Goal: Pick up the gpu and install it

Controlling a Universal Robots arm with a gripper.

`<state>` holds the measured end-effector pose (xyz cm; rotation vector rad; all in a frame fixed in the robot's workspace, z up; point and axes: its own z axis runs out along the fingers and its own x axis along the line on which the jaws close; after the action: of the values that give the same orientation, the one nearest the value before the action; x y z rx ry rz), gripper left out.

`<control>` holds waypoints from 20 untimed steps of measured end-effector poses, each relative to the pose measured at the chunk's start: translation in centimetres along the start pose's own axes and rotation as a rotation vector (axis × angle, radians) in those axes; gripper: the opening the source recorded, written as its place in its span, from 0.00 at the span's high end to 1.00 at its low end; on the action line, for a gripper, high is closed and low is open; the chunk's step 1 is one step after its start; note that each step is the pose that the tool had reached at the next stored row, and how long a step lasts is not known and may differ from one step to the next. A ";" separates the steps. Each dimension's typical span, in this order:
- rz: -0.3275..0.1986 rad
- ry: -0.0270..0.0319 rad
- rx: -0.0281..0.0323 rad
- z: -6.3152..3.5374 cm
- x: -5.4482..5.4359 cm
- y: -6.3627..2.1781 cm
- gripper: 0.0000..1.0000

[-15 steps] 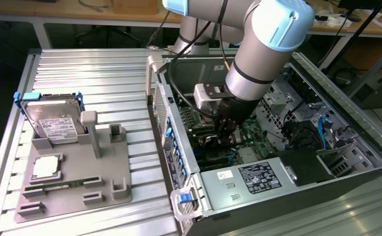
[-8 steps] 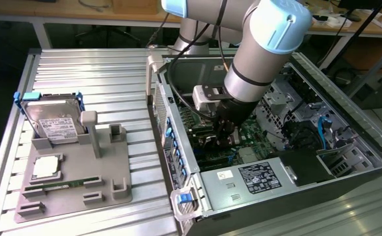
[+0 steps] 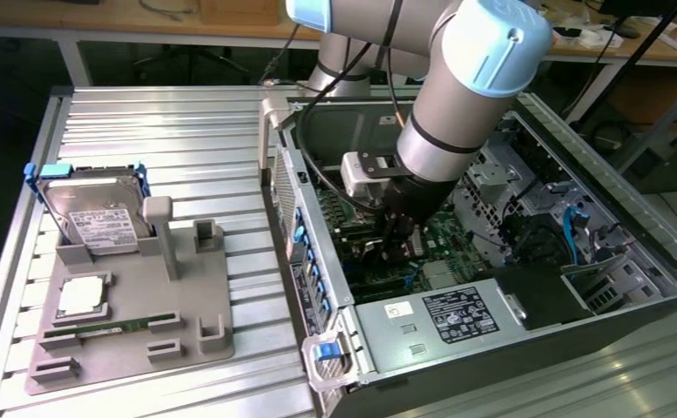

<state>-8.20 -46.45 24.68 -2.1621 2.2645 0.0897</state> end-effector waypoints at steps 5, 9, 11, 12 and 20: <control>0.000 0.0009 -0.0009 -0.63 0.0 0.01 0.60; 0.000 0.0004 -0.0008 -2.42 -0.1 0.08 0.60; 0.000 0.0006 -0.0009 -3.30 -0.1 0.11 0.60; 0.000 0.0005 -0.0008 -3.58 -0.2 0.12 0.60; 0.000 0.0006 -0.0009 -3.71 -0.2 0.12 0.86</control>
<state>-8.19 -46.45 28.40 -2.1631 2.2651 0.0900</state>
